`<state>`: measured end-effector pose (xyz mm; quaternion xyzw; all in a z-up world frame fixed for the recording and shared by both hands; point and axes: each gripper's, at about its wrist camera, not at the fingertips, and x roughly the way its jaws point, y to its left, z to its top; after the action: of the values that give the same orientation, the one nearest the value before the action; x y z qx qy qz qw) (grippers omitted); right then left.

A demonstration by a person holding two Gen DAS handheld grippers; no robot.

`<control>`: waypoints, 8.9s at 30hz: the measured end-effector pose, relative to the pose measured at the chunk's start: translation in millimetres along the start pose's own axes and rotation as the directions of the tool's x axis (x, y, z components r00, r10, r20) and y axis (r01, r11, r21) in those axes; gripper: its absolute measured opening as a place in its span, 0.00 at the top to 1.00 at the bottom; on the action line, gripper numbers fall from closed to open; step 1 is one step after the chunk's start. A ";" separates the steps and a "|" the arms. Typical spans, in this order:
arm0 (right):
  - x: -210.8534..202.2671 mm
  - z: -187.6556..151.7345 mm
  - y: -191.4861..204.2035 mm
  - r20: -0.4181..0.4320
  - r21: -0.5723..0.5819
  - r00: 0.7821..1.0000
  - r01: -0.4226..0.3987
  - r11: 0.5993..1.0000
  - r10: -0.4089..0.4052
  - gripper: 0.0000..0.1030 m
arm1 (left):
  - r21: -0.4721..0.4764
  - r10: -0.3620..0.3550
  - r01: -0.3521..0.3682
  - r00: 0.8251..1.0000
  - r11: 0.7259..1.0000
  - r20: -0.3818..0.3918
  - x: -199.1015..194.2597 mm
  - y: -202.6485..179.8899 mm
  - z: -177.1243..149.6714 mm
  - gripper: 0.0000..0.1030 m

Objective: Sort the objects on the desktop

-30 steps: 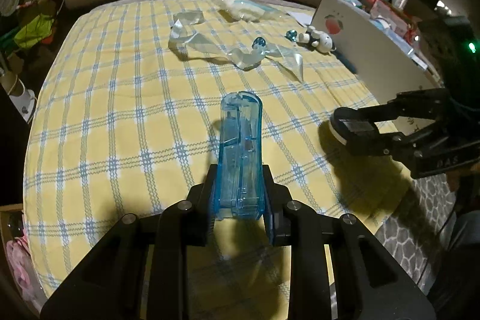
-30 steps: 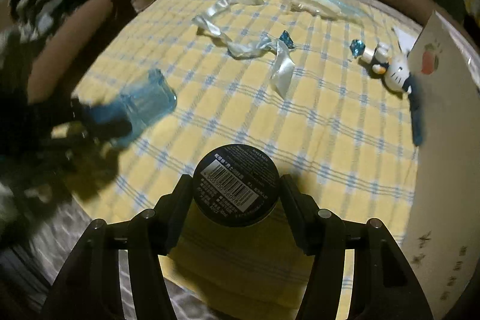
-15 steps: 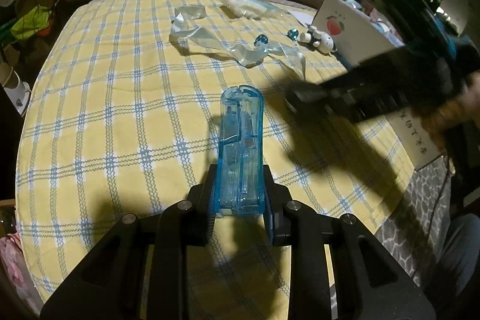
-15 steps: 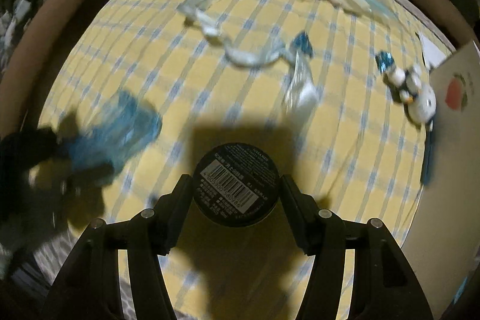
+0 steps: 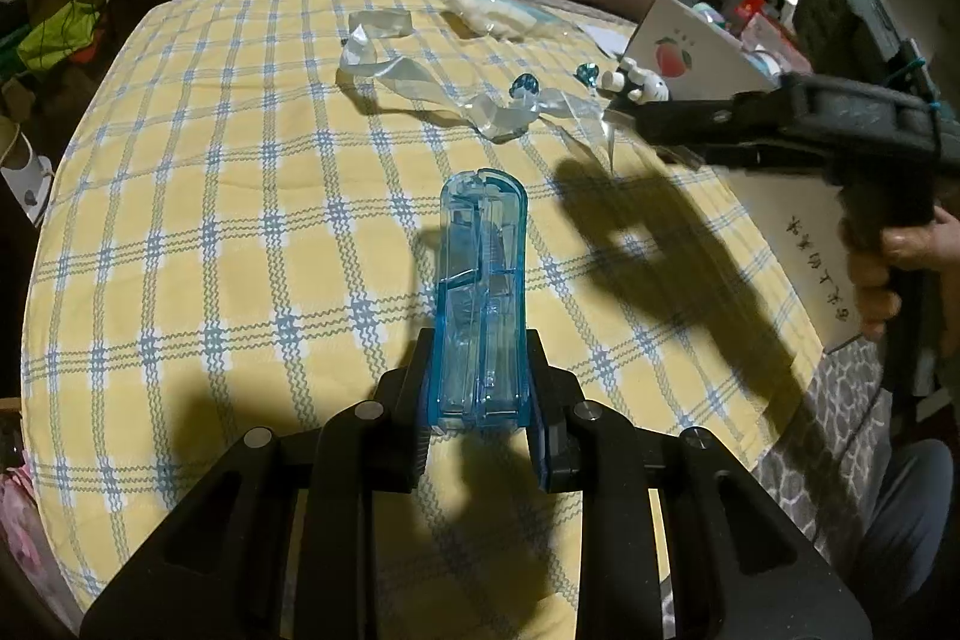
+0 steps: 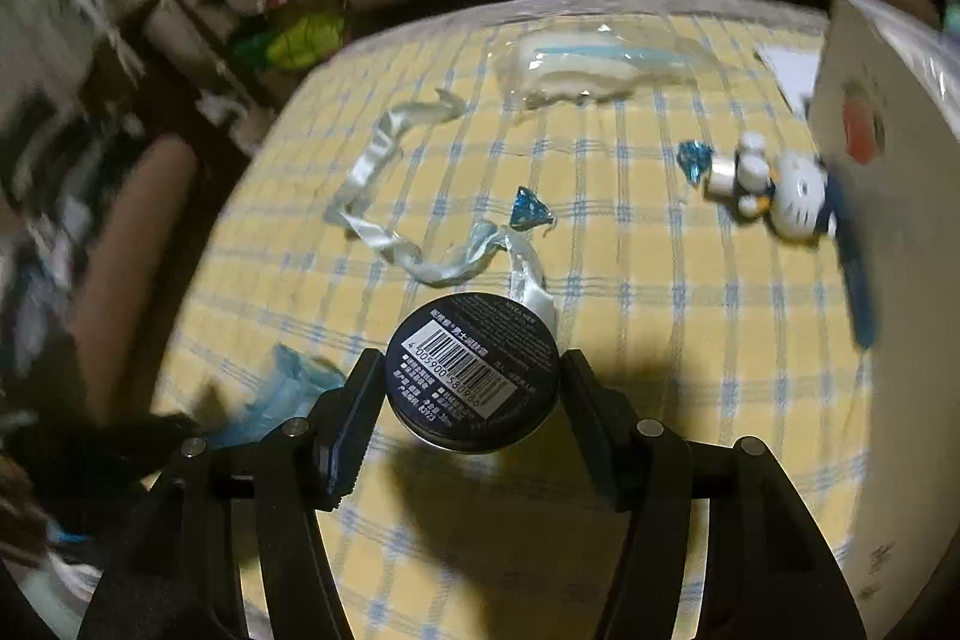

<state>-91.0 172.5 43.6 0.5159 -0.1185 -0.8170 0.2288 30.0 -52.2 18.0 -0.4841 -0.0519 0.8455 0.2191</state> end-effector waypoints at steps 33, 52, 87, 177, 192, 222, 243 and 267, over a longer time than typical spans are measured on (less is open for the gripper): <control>-102.3 -36.5 -5.4 0.036 -0.015 0.996 -0.078 0.997 0.078 0.41 | 0.013 -0.021 0.019 0.994 1.000 0.107 -15.7 -42.8 28.6 0.77; -257.1 -88.6 -170.7 0.223 0.150 0.961 0.131 0.980 -0.163 0.41 | 0.189 -0.131 0.113 0.988 0.975 0.083 59.8 -308.6 151.2 0.77; -250.4 -103.0 -199.0 0.232 0.139 0.967 0.070 0.988 -0.102 0.40 | 0.451 0.053 -0.011 0.995 0.893 -0.080 104.0 -362.0 107.4 0.77; -229.1 -90.0 -260.5 0.332 0.426 0.943 -0.163 0.890 0.014 0.84 | -0.100 -0.295 0.284 0.946 0.954 -0.133 101.6 -329.6 177.1 0.61; -263.8 -105.5 -243.6 0.186 0.379 0.966 0.098 0.920 -0.180 0.83 | 0.056 -0.203 0.212 0.970 0.976 -0.131 68.8 -319.7 147.7 0.56; -247.7 -99.5 -92.2 0.262 0.077 0.888 0.372 0.925 -0.379 0.00 | 0.141 0.065 -0.074 0.996 0.987 0.067 -50.6 -218.5 83.6 0.00; -150.4 -91.7 7.6 0.263 -0.139 0.934 0.285 0.948 -0.241 0.00 | -0.065 0.158 -0.151 0.979 0.986 0.127 -82.9 -49.6 44.6 0.00; -27.6 66.6 -43.7 0.136 -0.165 0.952 0.295 0.941 -0.274 0.54 | 0.126 0.112 -0.116 0.993 0.985 0.038 66.5 -48.3 160.8 0.44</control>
<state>-151.8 221.3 75.8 0.4583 0.0204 -0.8762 0.1478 -118.8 39.2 64.1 -0.4580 0.0269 0.8657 0.2000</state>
